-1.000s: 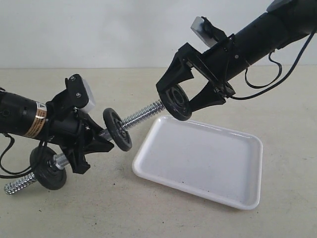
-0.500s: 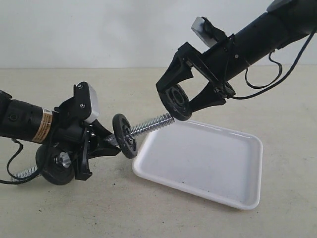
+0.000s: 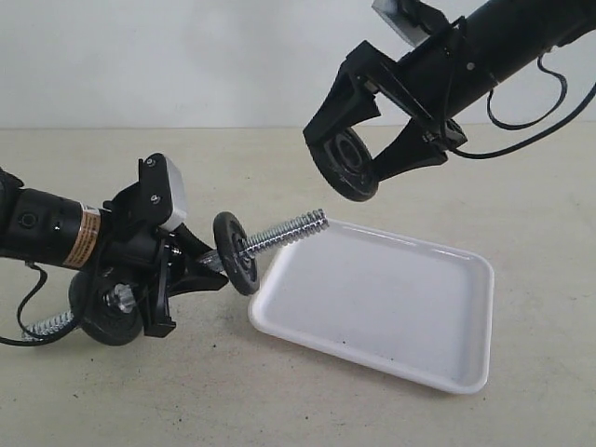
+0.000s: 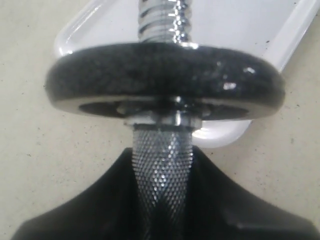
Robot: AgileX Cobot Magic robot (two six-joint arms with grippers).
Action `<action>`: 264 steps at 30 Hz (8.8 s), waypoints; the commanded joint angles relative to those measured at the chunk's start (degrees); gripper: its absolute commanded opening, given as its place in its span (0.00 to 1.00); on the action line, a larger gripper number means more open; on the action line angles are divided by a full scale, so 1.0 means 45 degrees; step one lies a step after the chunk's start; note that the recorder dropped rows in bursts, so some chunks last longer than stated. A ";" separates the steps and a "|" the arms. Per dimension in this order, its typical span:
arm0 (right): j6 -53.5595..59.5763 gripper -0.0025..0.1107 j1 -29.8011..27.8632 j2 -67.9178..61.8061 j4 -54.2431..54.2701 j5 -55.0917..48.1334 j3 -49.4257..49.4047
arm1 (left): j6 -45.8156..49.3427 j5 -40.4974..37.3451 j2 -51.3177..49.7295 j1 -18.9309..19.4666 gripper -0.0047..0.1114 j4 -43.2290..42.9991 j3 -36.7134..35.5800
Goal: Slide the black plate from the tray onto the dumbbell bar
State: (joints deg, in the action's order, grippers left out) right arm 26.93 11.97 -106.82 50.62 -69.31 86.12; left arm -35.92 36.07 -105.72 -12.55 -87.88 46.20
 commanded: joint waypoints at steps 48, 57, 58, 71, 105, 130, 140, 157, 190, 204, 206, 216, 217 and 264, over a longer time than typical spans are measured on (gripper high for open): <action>-0.0350 0.03 0.0421 0.0353 0.1439 -0.0144 0.0132 | 0.1711 0.5582 0.0462 0.1481 0.08 0.2680 0.0282; -0.0350 0.03 0.0421 0.0353 0.1439 -0.0144 0.0132 | 0.1975 0.6431 0.0462 0.1481 0.08 0.2835 0.0282; -0.0350 0.03 0.0421 0.0353 0.1439 -0.0144 0.0132 | 0.1975 0.6431 0.0462 0.1481 0.08 0.2894 0.0282; -0.0350 0.03 0.0421 0.0353 0.1439 -0.0144 0.0132 | 0.1988 0.6682 0.0462 0.1458 0.08 0.3109 0.0282; -0.0247 0.03 0.0421 0.0353 0.1439 -0.0144 0.0132 | 0.1206 0.5516 0.0430 0.0838 0.08 0.2878 0.0282; 0.0258 0.03 0.0421 0.0321 0.0532 -0.0144 0.0132 | 0.2284 0.4611 0.0430 -0.0774 0.08 0.5182 0.0282; 0.0433 0.03 0.0390 0.0046 0.0422 -0.0144 0.0132 | 0.2959 0.5963 0.0430 -0.0774 0.08 0.4495 0.0282; 0.0471 0.03 0.0390 0.0035 0.0219 -0.0144 0.0132 | 0.4620 0.7532 0.0430 -0.0774 0.08 0.3973 0.0282; 0.0721 0.03 0.0390 0.0035 0.0199 -0.0144 0.0132 | 0.2985 -0.0503 0.1666 -0.0751 0.08 1.1172 0.0282; 0.0721 0.03 0.0390 0.0035 0.0199 -0.0144 0.0132 | 0.3024 -0.0547 0.4760 -0.0751 0.08 1.0625 -0.1210; 0.0721 0.03 0.0390 0.0035 0.0199 -0.0144 0.0132 | 0.3235 -0.0130 0.4745 -0.0751 0.08 1.0447 -0.1590; 0.0768 0.03 0.0390 0.0035 0.0199 -0.0144 0.0132 | 0.4187 0.1418 0.4745 -0.0751 0.08 1.0443 -0.3097; 0.0768 0.03 0.0390 0.0035 0.0199 -0.0144 0.0132 | 0.4187 0.1418 0.4745 -0.0751 0.08 1.0443 -0.3097; 0.3581 0.03 0.1901 -0.1300 0.3525 -0.0144 0.0110 | 0.7027 0.6403 0.4745 -0.0751 0.08 0.7341 -0.2998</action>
State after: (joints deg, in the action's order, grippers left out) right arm 41.17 20.55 -113.56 61.72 -69.15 86.12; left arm -4.97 7.63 -86.90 -15.93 -53.07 30.68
